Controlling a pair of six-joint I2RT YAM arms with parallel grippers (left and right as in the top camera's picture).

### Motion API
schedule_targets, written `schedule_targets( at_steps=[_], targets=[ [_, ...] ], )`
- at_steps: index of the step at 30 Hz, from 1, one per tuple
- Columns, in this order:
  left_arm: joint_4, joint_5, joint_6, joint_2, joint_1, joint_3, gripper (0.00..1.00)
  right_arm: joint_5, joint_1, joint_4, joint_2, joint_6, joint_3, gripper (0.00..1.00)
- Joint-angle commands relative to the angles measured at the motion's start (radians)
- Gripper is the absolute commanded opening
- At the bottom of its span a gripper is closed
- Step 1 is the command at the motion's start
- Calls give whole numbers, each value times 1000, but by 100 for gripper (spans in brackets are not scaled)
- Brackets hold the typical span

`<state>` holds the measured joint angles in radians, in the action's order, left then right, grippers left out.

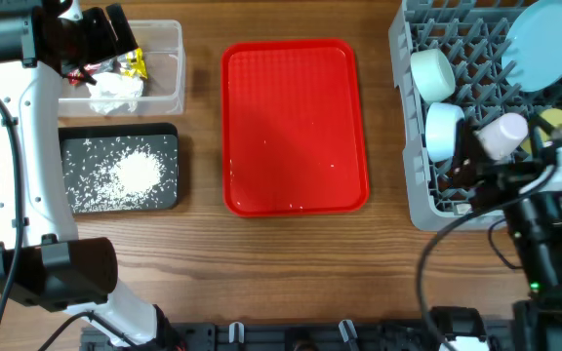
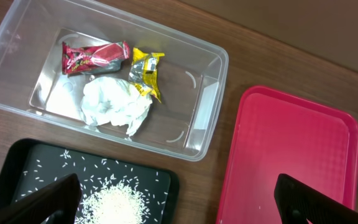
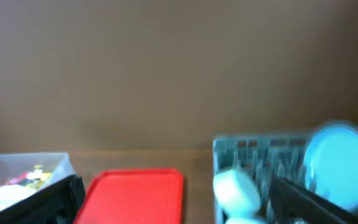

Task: Sort waste into correct bins and load items into the dishwasher rack

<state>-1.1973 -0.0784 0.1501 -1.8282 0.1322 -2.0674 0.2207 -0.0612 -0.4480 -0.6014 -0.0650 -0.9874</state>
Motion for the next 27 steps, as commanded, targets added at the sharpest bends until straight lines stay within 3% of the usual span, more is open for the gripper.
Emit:
schedule_targets(
  at_steps=[1,4,6,10,14,19,23,27],
  targets=[
    [3,2,-16,-7,6,6,100,32,3,195,103,62,244,100],
    [3,2,-16,-7,6,6,100,-27,3,365,205,-48,450,100],
    [3,2,-16,-7,6,6,100,-15,3,443,292,-48,584,100],
    [3,2,-16,-7,6,6,100,55,3,466,437,53,757,100],
    [3,2,-16,-7,6,6,100,27,3,491,511,65,877,100],
    [3,2,-16,-7,6,6,100,12,3,493,565,56,958,100],
    [3,2,-16,-7,6,6,100,-68,6,461,599,-60,983,100],
    [3,2,-16,-7,6,6,100,-62,6,461,599,-23,983,100]
  ],
)
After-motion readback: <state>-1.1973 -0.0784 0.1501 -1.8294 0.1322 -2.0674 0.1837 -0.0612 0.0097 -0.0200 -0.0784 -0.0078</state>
